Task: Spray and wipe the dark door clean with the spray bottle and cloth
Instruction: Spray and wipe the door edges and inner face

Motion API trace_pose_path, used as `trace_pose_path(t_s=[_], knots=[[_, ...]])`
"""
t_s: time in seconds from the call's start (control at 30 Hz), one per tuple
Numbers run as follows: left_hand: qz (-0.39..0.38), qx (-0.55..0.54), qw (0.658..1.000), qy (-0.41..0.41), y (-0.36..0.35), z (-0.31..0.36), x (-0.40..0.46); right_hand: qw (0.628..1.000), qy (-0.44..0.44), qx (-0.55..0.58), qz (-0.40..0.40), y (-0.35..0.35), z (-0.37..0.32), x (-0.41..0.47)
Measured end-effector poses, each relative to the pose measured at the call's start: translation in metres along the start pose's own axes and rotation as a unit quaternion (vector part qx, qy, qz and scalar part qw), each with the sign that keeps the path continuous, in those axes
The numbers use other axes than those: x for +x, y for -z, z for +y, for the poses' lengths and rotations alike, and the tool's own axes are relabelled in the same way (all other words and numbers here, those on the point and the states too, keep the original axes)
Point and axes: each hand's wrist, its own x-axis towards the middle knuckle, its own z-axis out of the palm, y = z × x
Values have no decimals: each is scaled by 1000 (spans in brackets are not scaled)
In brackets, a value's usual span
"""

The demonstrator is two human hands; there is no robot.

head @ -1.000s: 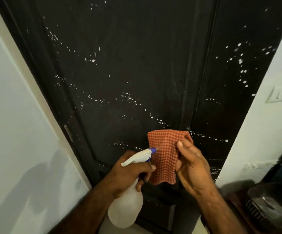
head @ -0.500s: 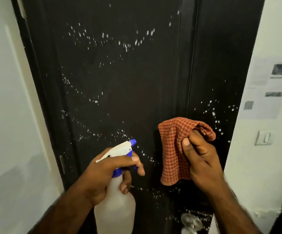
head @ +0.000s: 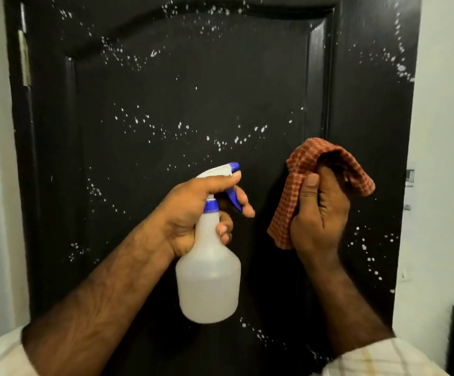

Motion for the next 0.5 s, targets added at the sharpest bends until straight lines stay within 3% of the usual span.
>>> trace_pose_path(t_s=[0.17, 0.27, 0.4, 0.5], knots=[[-59, 25, 997, -31, 21, 49, 30, 990, 40, -100, 94, -24, -9, 30], [-92, 41, 993, -55, 30, 77, 42, 972, 77, -201, 96, -25, -13, 62], [-107, 52, 990, -72, 34, 103, 55, 888, 195, -412, 56, -10, -10, 117], [-118, 59, 989, -73, 34, 121, 69, 838, 198, -507, 31, 2, -7, 172]])
